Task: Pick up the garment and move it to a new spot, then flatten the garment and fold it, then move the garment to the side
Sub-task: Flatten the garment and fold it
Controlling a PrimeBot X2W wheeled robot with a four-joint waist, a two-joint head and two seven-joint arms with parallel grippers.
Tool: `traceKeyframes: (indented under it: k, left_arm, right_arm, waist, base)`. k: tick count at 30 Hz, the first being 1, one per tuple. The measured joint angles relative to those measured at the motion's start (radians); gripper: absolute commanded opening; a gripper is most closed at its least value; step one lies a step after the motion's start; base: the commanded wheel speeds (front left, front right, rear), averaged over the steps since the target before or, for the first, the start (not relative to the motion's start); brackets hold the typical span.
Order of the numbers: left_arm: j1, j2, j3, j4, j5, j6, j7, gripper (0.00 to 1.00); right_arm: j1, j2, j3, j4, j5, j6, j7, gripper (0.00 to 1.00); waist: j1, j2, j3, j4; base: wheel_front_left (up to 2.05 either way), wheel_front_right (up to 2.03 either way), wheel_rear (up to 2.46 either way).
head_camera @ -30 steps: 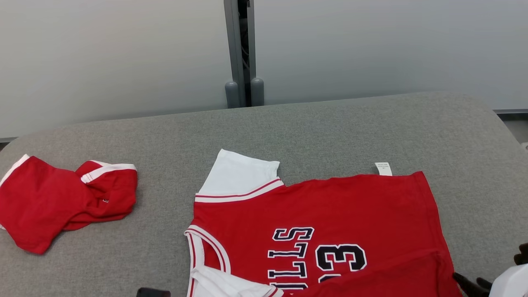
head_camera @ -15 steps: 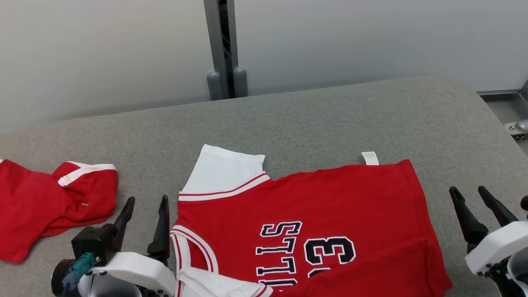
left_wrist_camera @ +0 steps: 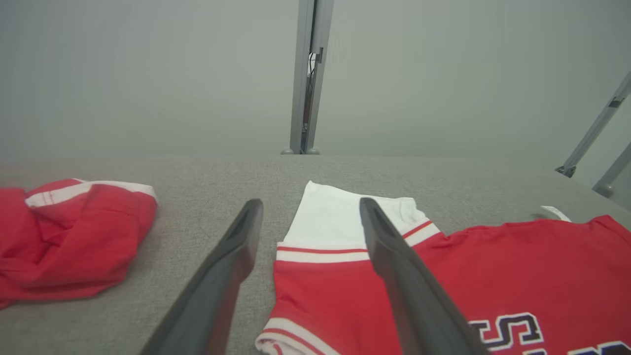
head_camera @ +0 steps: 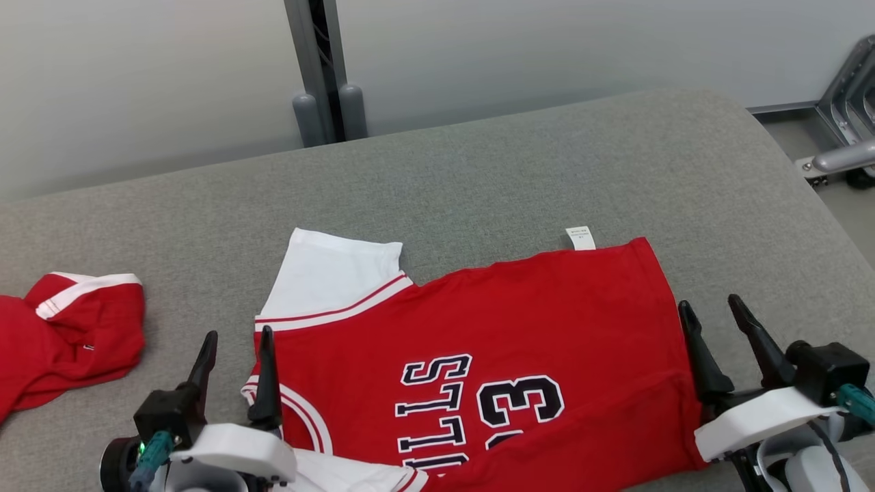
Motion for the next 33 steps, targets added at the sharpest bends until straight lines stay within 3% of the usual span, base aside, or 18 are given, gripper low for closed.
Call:
traceKeyframes:
  k: [10, 15, 25, 33]
  left_arm:
    - [-0.135, 0.044, 0.016, 0.09, 0.016, -0.012, 0.003, 1.0]
    - [-0.18, 0.044, 0.002, 0.083, 0.023, -0.012, 0.017, 1.0]
    - [-0.23, 0.048, -0.045, 0.024, 0.054, -0.013, 0.066, 1.0]
    - [-0.243, 0.067, -0.056, -0.031, 0.064, -0.008, 0.095, 1.0]
  right_arm:
    - [-0.067, 0.017, -0.015, 0.029, 0.008, 0.0, -0.01, 1.0]
    - [-0.148, 0.013, -0.011, 0.11, 0.023, 0.0, 0.0, 1.0]
    - [-0.439, -0.007, 0.006, 0.381, 0.308, 0.0, 0.182, 1.0]
    - [-0.547, -0.048, 0.069, 0.533, 0.43, 0.0, 0.254, 1.0]
  waist:
    - [0.0, 0.0, 0.063, -0.034]
    - [0.0, 0.0, 0.113, -0.045]
    - [0.0, 0.0, 0.206, -0.001]
    - [0.0, 0.0, 0.247, 0.053]
  base:
    - [0.0, 0.0, 0.0]
    - [0.0, 0.0, 0.0]
    - [0.0, 0.0, 0.0]
    - [0.0, 0.0, 0.0]
